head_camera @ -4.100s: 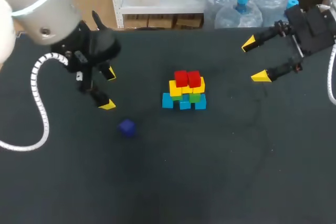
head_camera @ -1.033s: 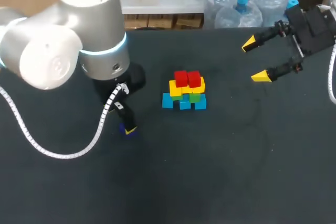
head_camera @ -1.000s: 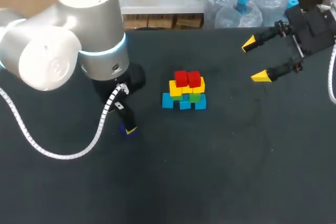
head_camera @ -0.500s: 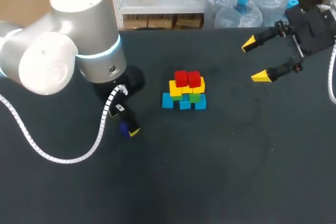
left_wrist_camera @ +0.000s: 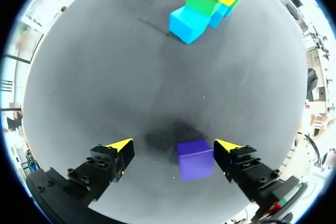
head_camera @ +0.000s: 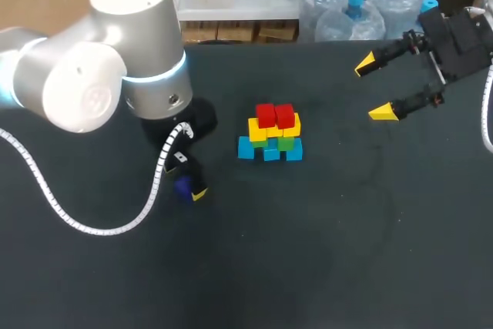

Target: Place the blue cubes, place green cubes on the blue cubes, place the yellow cubes on the green cubes, then place the red cubes on the yellow cubes, and place purple cube on the red cubes.

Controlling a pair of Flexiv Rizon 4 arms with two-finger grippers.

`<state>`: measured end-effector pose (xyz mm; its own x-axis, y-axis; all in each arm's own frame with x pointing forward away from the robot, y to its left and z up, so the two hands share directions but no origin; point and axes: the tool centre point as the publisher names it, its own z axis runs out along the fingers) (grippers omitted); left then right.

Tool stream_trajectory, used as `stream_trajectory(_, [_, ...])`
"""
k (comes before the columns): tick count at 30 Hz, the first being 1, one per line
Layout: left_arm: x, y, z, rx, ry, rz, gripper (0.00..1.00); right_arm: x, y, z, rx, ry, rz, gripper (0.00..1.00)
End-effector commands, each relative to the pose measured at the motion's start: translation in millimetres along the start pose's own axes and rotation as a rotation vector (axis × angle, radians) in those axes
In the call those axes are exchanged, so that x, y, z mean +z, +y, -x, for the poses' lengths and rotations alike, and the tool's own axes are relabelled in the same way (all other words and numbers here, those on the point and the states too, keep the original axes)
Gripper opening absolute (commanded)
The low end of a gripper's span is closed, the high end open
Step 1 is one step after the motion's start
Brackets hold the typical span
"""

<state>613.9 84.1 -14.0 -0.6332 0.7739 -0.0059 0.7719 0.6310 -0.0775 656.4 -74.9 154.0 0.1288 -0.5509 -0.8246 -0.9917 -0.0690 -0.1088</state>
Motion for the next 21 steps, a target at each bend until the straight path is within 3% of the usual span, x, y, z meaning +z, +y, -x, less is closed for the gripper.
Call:
stream_trajectory(1, [2.1, 1.9, 0.4, -0.001, 0.004, -0.007, 1.00, 0.5, -0.1, -0.1, -0.001, -0.001, -0.001, 1.00])
stream_trajectory(5, [2.8, 2.9, -1.1, -0.006, 0.006, -0.007, 1.00, 0.5, -0.1, -0.1, -0.001, -0.001, -0.001, 1.00])
stream_trajectory(10, [5.0, 4.9, -0.7, -0.003, 0.015, -0.011, 0.51, 0.5, -0.1, -0.1, -0.001, -0.001, -0.001, 1.00])
stream_trajectory(13, [7.5, 6.3, -0.7, 0.000, 0.024, -0.014, 0.38, 0.5, -0.1, -0.1, -0.001, -0.001, -0.001, 1.00])
stream_trajectory(17, [10.1, 7.7, -0.7, 0.003, 0.031, -0.018, 0.29, 0.5, -0.1, -0.1, -0.001, -0.001, -0.001, 1.00])
stream_trajectory(19, [10.0, 7.7, 0.3, 0.009, 0.033, -0.017, 0.07, 0.5, -0.1, -0.1, -0.001, -0.001, -0.001, 1.00])
stream_trajectory(20, [9.2, 7.7, 0.8, 0.013, 0.033, -0.015, 0.00, 0.5, -0.1, -0.1, -0.001, -0.001, -0.001, 1.00])
stream_trajectory(21, [8.1, 7.6, 1.1, 0.016, 0.031, -0.012, 0.00, 0.5, -0.1, -0.1, -0.001, -0.001, -0.001, 1.00])
